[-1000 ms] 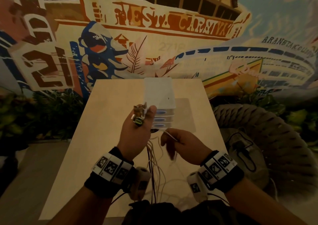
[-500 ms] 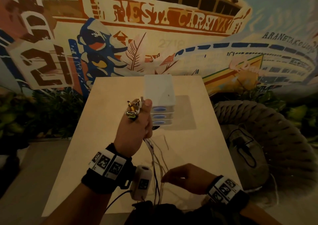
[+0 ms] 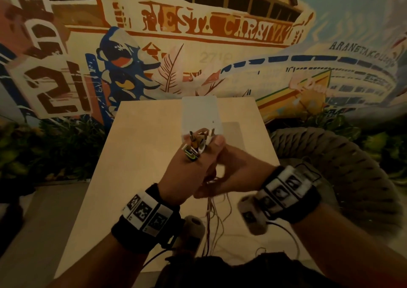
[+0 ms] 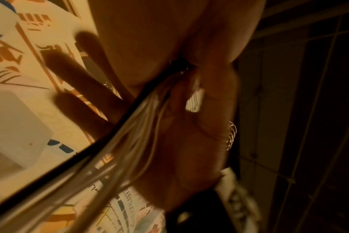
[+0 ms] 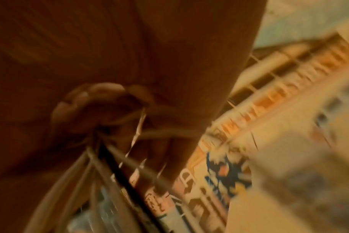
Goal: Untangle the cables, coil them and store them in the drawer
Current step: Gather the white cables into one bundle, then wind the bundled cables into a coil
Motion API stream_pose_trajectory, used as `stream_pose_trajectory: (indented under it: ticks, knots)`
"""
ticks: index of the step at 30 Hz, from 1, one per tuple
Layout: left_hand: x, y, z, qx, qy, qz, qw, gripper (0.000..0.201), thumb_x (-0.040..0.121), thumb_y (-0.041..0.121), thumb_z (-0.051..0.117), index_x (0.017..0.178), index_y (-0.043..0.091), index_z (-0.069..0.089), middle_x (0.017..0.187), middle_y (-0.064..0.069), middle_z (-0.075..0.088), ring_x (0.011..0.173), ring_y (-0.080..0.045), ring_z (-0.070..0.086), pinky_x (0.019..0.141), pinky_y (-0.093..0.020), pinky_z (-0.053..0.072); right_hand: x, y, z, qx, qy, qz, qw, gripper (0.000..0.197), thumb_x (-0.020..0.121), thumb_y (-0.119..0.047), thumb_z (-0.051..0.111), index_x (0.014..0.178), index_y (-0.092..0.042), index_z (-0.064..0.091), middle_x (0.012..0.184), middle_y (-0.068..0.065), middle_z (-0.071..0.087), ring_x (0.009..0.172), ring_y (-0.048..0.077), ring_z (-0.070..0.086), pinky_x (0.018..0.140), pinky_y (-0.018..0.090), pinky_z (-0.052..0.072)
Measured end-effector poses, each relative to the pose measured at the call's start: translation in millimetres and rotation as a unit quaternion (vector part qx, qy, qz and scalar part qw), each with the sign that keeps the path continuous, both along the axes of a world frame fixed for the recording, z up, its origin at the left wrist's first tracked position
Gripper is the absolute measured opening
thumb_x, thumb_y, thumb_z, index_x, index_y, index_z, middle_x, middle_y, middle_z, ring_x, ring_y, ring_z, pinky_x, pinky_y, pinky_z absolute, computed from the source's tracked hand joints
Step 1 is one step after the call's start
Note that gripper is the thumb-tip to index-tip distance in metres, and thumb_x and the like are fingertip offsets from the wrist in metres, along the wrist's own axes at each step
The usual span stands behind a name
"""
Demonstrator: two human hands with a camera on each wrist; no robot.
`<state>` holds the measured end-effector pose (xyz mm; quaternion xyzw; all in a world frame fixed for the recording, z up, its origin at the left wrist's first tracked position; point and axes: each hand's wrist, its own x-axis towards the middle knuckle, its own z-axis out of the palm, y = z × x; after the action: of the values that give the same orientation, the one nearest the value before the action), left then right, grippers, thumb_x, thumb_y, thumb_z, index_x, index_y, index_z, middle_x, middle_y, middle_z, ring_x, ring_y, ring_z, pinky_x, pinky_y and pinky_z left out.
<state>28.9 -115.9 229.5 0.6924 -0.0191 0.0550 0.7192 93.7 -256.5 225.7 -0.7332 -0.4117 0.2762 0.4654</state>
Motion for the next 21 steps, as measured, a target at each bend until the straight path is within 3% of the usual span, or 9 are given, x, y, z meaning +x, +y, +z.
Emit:
stream_pose_trajectory:
  ticks: [2,3,5,7,10,12,15,18,21]
  knots:
    - [-2.5,0.9,5.9,0.011,-0.015,0.029,0.999,0.045,0.098,0.048,0.058,0.062,0.023,0.047,0.052,-0.004,0.037,0.047,-0.018,0.036,0.06,-0.035,0.038,0.5,19.5,-14.7,0.033,0.105,0.019,0.994,0.047,0.085,0.004,0.072,0.124,-0.02,0.058,0.115,-0.008,0.07,0.107,0.006,0.067,0.091,0.026,0.055]
    - [-3.6,2.8,7.6,0.004,-0.02,0.035,0.999,0.046,0.1,0.046,0.055,0.059,0.026,0.045,0.051,-0.005,0.037,0.047,-0.02,0.037,0.061,-0.036,0.038,-0.8,25.6,-19.0,0.036,0.156,0.028,0.987,0.035,0.09,0.008,0.064,0.113,-0.018,0.063,0.105,-0.006,0.073,0.097,0.006,0.07,0.085,0.026,0.057]
    - [-5.6,8.9,9.2,-0.043,-0.012,0.036,0.998,0.043,0.101,0.039,0.05,0.061,0.024,0.043,0.052,-0.005,0.035,0.048,-0.021,0.034,0.058,-0.035,0.037,-6.6,33.7,-25.5,0.008,0.19,0.047,0.981,0.02,0.097,-0.001,0.058,0.091,-0.019,0.064,0.075,-0.01,0.071,0.069,0.003,0.067,0.069,0.021,0.053]
    - [-6.6,15.0,7.0,-0.097,0.0,0.031,0.995,0.041,0.103,0.033,0.048,0.066,0.018,0.038,0.054,-0.002,0.03,0.048,-0.019,0.029,0.054,-0.032,0.036,-12.3,37.5,-33.1,-0.013,0.215,0.053,0.975,0.018,0.096,-0.022,0.059,0.079,-0.016,0.059,0.05,-0.01,0.052,0.045,0.005,0.047,0.053,0.024,0.042]
    - [-7.6,24.3,-2.5,-0.117,-0.015,0.028,0.993,0.04,0.105,0.031,0.05,0.067,0.021,0.041,0.057,-0.001,0.026,0.048,-0.015,0.028,0.053,-0.029,0.035,-13.8,34.5,-45.7,-0.03,0.262,0.042,0.964,0.036,0.092,-0.038,0.059,0.063,-0.017,0.057,0.048,-0.002,0.033,0.039,0.012,0.031,0.048,0.024,0.032]
    - [-9.1,29.2,-6.5,-0.139,-0.016,0.023,0.99,0.036,0.102,0.03,0.051,0.068,0.021,0.041,0.061,-0.006,0.019,0.049,-0.015,0.025,0.052,-0.029,0.033,-12.7,29.3,-56.3,-0.063,0.281,0.013,0.958,0.051,0.094,-0.04,0.062,0.051,-0.019,0.045,0.048,0.0,0.03,0.039,0.015,0.027,0.047,0.024,0.031]
    - [-9.7,39.9,-5.4,-0.183,-0.005,0.044,0.982,0.035,0.102,0.03,0.054,0.072,0.021,0.037,0.064,-0.007,0.015,0.046,-0.011,0.024,0.047,-0.025,0.03,-14.9,16.7,-82.4,-0.116,0.288,0.014,0.951,0.055,0.099,-0.042,0.057,0.05,-0.02,0.046,0.047,-0.001,0.034,0.037,0.014,0.031,0.044,0.021,0.032]
    - [-7.0,61.5,0.6,-0.212,-0.001,0.092,0.973,0.034,0.102,0.032,0.052,0.071,0.023,0.042,0.062,0.0,0.018,0.045,-0.007,0.023,0.043,-0.021,0.03,-19.3,-3.0,-109.2,-0.219,0.226,-0.005,0.949,0.055,0.081,-0.066,0.06,0.056,-0.022,0.04,0.053,0.001,0.035,0.044,0.018,0.034,0.052,0.03,0.036]
    - [-9.4,74.9,2.8,-0.23,0.003,0.118,0.966,0.035,0.104,0.033,0.05,0.071,0.025,0.043,0.06,0.004,0.021,0.045,-0.007,0.021,0.043,-0.02,0.03,-21.7,-27.3,-125.2,-0.217,0.239,-0.043,0.946,0.056,0.083,-0.063,0.061,0.052,-0.024,0.036,0.05,0.0,0.032,0.042,0.018,0.031,0.052,0.027,0.035]
